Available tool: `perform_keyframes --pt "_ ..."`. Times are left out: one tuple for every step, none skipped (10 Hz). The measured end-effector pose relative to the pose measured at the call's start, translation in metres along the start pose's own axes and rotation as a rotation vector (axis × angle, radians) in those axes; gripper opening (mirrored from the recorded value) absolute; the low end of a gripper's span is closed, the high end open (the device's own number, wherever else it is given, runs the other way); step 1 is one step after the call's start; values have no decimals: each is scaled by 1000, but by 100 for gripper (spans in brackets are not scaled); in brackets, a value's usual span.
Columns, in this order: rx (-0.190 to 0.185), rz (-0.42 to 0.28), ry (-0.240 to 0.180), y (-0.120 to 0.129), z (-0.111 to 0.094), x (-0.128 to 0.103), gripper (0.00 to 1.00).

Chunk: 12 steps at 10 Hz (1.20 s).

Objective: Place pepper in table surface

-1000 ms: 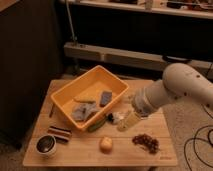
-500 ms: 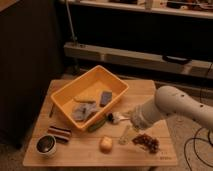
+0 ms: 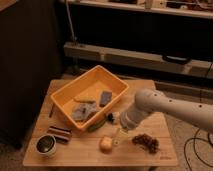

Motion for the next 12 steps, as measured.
perform_keyframes --pt "-18 -21 -5 -4 5 -11 80" --pt "-35 -44 -12 -8 10 -23 80" --pt "-58 -61 -18 -14 18 -35 80" --pt "-62 -63 -19 -15 18 -36 80" --pt "-61 -61 -18 -15 18 -35 80" --pt "-60 -60 -19 -15 17 -34 80" --pt "-62 -63 -18 -15 18 -35 80" --pt "-53 -67 -25 -13 16 -33 80" --pt "-12 -98 -46 -12 16 -32 80" --pt "47 -155 -71 -13 19 -29 80" --pt "69 -197 -86 -16 25 -33 80" --pt "75 -229 -95 -20 31 -38 80"
